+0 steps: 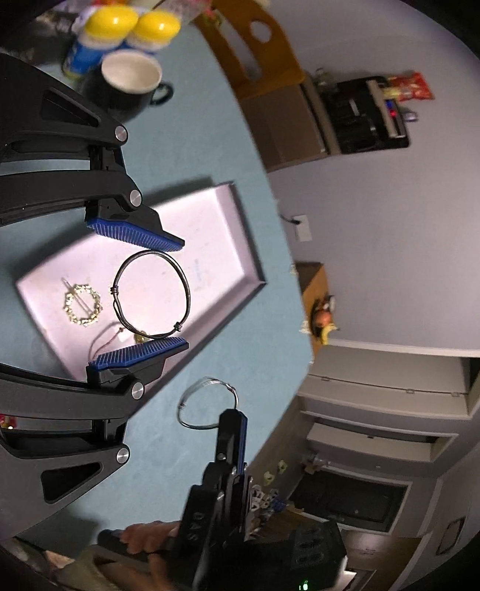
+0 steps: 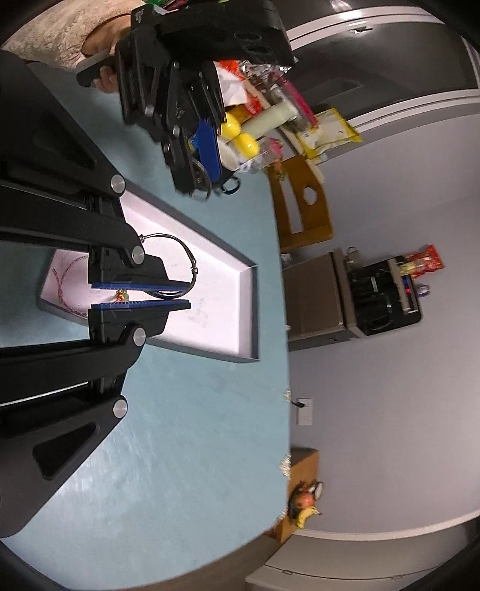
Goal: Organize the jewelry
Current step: 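Carry both silver bangles into the black box and open both tools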
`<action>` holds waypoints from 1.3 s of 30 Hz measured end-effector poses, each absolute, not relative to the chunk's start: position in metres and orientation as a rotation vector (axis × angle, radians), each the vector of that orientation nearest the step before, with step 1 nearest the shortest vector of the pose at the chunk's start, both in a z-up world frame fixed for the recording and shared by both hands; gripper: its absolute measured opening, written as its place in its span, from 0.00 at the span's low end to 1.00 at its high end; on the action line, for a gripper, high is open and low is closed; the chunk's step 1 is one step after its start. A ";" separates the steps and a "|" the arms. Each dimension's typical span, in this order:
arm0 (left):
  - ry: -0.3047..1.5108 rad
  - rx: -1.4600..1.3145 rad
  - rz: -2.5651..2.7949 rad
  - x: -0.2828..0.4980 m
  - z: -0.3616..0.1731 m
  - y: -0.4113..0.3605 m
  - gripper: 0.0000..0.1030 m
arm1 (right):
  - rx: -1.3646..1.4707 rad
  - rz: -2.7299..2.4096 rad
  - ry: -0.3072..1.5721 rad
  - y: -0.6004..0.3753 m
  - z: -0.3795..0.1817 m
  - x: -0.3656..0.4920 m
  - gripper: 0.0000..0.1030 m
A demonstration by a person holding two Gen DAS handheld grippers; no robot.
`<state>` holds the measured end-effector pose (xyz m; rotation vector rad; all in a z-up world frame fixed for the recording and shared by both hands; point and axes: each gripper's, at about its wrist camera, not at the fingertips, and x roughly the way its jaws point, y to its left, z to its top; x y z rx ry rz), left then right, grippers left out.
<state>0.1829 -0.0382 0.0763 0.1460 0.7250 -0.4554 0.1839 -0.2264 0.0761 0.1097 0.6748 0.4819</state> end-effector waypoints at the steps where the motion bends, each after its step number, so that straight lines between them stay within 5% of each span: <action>1: 0.739 0.147 -0.454 0.188 0.068 -0.040 0.49 | 0.109 0.481 0.684 -0.224 0.072 0.187 0.04; 22: 0.886 0.229 -0.405 0.227 -0.009 -0.040 0.49 | -0.104 0.465 0.827 -0.166 -0.005 0.228 0.04; 39: 0.869 0.236 -0.404 0.220 -0.005 -0.040 0.56 | -0.105 0.477 0.812 -0.172 -0.003 0.216 0.08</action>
